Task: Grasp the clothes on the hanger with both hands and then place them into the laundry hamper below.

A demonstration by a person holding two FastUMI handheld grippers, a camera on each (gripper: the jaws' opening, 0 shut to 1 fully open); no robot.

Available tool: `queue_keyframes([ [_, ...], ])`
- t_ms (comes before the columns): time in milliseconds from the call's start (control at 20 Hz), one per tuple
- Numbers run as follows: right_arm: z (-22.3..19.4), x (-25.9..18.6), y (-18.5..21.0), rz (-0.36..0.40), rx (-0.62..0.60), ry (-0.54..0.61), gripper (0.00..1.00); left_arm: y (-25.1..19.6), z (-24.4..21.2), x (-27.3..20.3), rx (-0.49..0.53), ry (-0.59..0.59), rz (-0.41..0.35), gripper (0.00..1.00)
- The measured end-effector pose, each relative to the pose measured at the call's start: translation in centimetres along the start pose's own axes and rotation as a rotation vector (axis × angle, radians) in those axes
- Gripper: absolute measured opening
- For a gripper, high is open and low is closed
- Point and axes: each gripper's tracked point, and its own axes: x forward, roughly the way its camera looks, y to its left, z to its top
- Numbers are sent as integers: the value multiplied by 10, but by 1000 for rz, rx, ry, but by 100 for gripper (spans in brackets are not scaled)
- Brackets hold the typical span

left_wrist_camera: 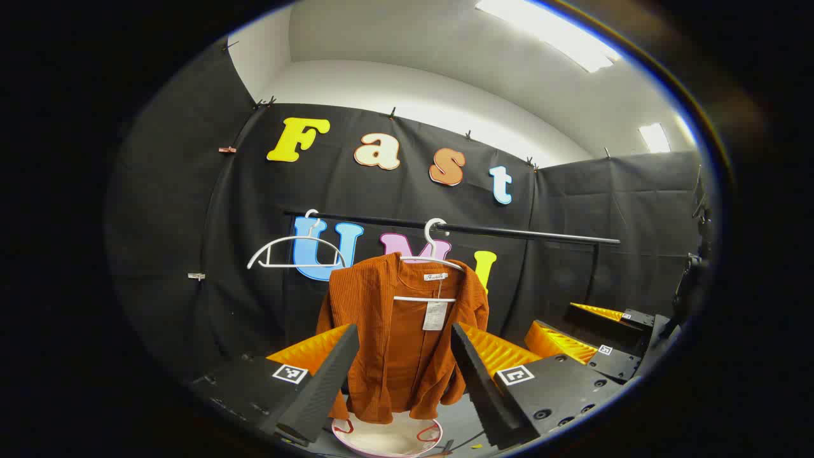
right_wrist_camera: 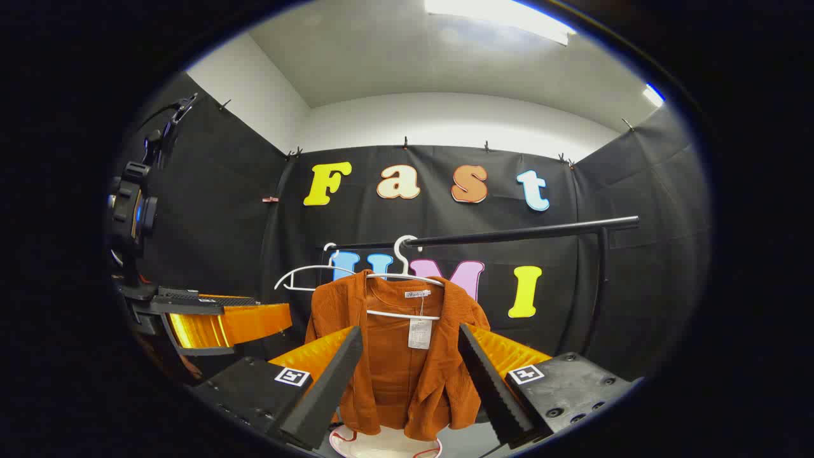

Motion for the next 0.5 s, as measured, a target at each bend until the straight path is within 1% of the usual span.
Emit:
queue_keyframes([
  [250,1,-9,1,-10,-7,6,97,-3,-1,-5,12,-5,-10,92],
  [400,2,-10,-1,-26,-4,6,97,-4,4,-7,-5,-29,-15,92],
  [500,0,-9,-1,-21,-17,14,97,-3,3,-3,-23,-14,-8,92],
])
